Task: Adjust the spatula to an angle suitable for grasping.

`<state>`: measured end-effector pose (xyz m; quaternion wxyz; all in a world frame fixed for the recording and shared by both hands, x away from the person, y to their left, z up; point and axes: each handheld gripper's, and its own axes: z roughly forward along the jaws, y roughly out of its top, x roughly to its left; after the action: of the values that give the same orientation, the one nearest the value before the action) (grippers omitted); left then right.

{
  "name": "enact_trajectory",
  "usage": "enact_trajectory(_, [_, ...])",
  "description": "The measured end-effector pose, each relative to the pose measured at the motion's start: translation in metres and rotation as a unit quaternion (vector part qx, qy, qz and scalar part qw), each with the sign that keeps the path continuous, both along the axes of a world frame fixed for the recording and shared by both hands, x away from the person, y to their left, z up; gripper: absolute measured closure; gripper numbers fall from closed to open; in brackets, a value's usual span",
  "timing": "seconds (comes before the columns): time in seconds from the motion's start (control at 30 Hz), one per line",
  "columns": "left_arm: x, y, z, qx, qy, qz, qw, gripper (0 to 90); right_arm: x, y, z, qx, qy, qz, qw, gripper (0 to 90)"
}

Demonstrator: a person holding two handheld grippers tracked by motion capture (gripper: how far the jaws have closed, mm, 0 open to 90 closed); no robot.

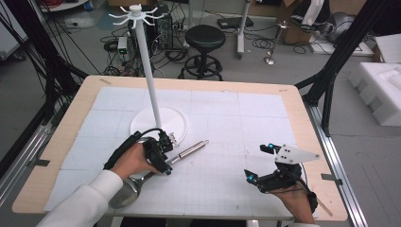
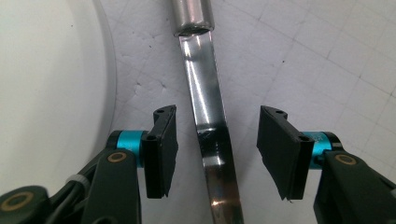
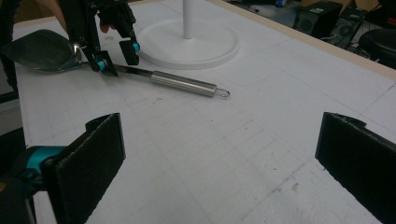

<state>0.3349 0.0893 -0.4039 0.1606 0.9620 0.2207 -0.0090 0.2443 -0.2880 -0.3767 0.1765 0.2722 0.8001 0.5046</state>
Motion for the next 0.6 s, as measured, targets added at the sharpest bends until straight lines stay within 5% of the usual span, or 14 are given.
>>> enact_trajectory(0.3, [0.0021,-0.0009,-0.0038,0.012,0.008,0.005,0.9999,70.1,0.0003,-0.0004,0.0001,-0.002,-0.003,-0.001,1.0,0.5])
enact_trajectory(0.6, [0.0018,-0.0022,-0.0033,0.009,0.02,0.002,0.9998,72.7,0.0002,0.0004,-0.0002,-0.001,0.0,-0.001,1.0,0.5])
